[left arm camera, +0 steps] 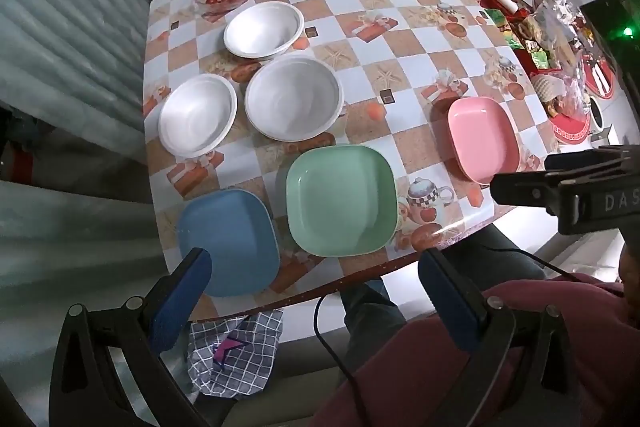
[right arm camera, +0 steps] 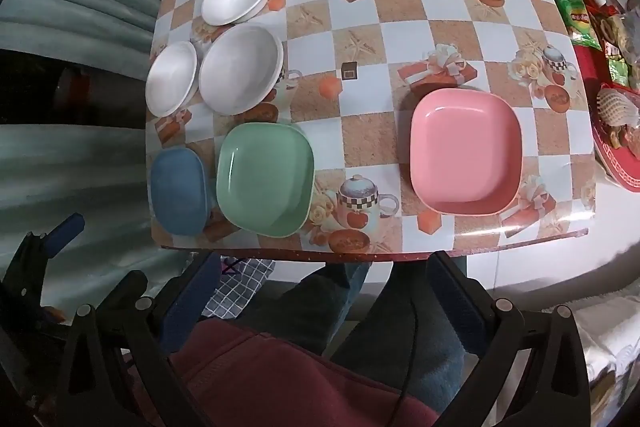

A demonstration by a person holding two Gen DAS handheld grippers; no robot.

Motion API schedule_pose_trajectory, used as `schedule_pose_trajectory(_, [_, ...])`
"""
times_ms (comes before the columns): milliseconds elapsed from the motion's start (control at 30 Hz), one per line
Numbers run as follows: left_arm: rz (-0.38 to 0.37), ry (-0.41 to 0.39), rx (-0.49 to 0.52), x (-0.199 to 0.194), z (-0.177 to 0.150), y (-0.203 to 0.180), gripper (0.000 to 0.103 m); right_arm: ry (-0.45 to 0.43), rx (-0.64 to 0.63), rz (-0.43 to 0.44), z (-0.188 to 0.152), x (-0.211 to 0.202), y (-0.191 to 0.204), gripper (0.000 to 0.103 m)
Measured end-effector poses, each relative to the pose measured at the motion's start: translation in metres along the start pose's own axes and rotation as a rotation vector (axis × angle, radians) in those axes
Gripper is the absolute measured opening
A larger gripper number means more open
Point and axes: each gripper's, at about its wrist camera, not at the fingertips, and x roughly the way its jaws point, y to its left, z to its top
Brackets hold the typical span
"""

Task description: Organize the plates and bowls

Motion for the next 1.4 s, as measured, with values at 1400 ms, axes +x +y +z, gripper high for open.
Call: schedule_pose_trajectory(1400, [-0.065,-0.005,-0.080,0.010,-0.010,0.022,0.103,0.020,-0.069,-0.044,-0.002,0.016,0.019,0.103])
